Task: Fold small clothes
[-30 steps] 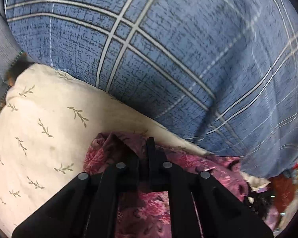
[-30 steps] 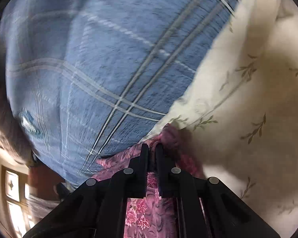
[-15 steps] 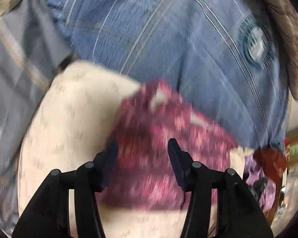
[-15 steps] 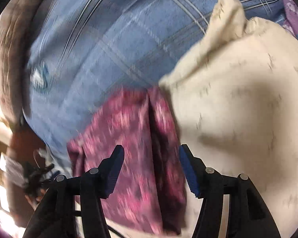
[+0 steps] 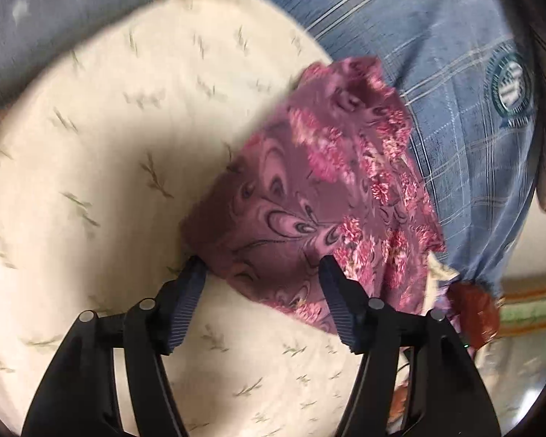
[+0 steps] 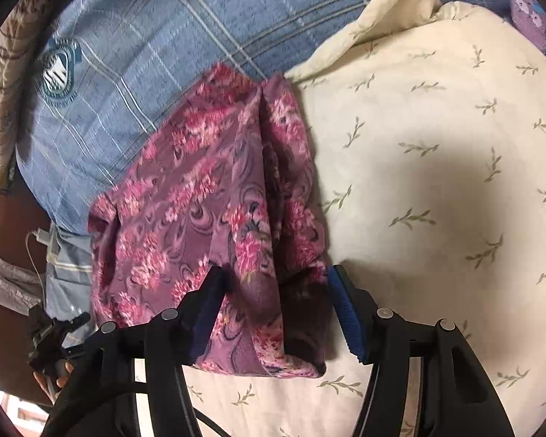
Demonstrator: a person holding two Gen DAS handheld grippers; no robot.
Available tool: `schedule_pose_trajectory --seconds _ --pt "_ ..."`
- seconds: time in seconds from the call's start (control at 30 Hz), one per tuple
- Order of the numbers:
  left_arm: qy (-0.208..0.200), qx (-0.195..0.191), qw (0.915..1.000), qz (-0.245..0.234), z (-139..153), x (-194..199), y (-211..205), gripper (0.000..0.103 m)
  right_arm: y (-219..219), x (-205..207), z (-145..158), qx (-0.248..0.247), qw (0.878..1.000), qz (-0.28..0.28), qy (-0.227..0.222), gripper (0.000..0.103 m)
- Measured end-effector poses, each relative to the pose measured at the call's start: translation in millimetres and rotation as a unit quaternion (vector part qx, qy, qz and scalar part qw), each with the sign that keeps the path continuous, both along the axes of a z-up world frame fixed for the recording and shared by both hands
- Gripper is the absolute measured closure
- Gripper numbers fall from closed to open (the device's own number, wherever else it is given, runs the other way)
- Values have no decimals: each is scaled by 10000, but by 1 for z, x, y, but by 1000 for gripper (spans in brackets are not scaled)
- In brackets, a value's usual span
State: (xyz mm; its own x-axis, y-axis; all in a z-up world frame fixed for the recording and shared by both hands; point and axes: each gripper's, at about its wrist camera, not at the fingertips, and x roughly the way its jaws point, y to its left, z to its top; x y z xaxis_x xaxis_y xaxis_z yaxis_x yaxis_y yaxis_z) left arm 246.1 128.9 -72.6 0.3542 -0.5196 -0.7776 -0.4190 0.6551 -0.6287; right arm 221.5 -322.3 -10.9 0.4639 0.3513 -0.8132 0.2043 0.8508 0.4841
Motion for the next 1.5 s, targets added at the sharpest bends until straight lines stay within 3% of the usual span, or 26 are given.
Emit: schedule_pose_trajectory --seconds 0.07,0.1,0.13,0.17,0.3,0.4,0.63,0.7,0.83,0.9,0.97,1.03,1.07,1.1,1.2,1.3,1.4,1.5 --pt "63 -43 9998 188 -3 3 -1 39 7 4 -3 -126 9999 69 -3 45" --pt "-36 -116 9995 293 0 5 0 59 12 3 -1 -373 9992 104 -43 65" --pt "-95 -191 9993 311 3 8 0 79 16 4 1 -381 9990 189 -105 92" --pt "-156 -284 9991 280 6 10 -1 90 18 3 4 -281 9990 288 -168 94" --pt "-287 345 9988 179 24 9 -11 90 18 -6 27 -525 9969 276 -515 99" --pt "-321 638 9973 194 31 0 -16 91 -4 -20 41 -158 9968 -78 -785 99" --pt "-269 700 9968 291 37 -34 -17 98 -28 -57 40 447 9952 -238 -834 99" --pt "-190 1022 9943 251 32 -33 -20 98 -36 -65 36 520 9948 -277 -829 99" --pt "142 751 9970 126 9 -22 -17 98 -42 -49 0 183 9993 -260 -199 94" --pt "-74 805 9966 -159 21 -28 -16 98 -36 -45 -7 6 9999 -119 34 90" --pt "-337 1108 9923 -444 41 -36 -17 97 -36 -45 7 -193 9998 6 0 82" --pt "-750 1701 9803 -667 71 -44 -16 97 -43 -47 31 -579 9979 -77 -276 63" --pt "-972 1950 9727 -793 87 -44 -18 95 -48 -48 45 -784 9956 -195 -479 58" --pt "-1089 2138 9666 -896 99 -38 -21 87 -53 -48 57 -887 9933 -278 -681 51" --pt "-1299 2500 9511 -1265 122 0 -39 41 -48 -25 78 -773 9930 -73 -889 49" --pt "-1271 2719 9397 -1641 124 50 -67 37 -26 15 76 -724 9944 177 -753 49" --pt "-1062 2749 9367 -1890 113 92 -91 37 -14 62 64 -851 9941 156 -657 49" --pt "-960 2871 9354 -1829 100 116 -102 37 -13 103 46 -866 9948 50 -527 49"
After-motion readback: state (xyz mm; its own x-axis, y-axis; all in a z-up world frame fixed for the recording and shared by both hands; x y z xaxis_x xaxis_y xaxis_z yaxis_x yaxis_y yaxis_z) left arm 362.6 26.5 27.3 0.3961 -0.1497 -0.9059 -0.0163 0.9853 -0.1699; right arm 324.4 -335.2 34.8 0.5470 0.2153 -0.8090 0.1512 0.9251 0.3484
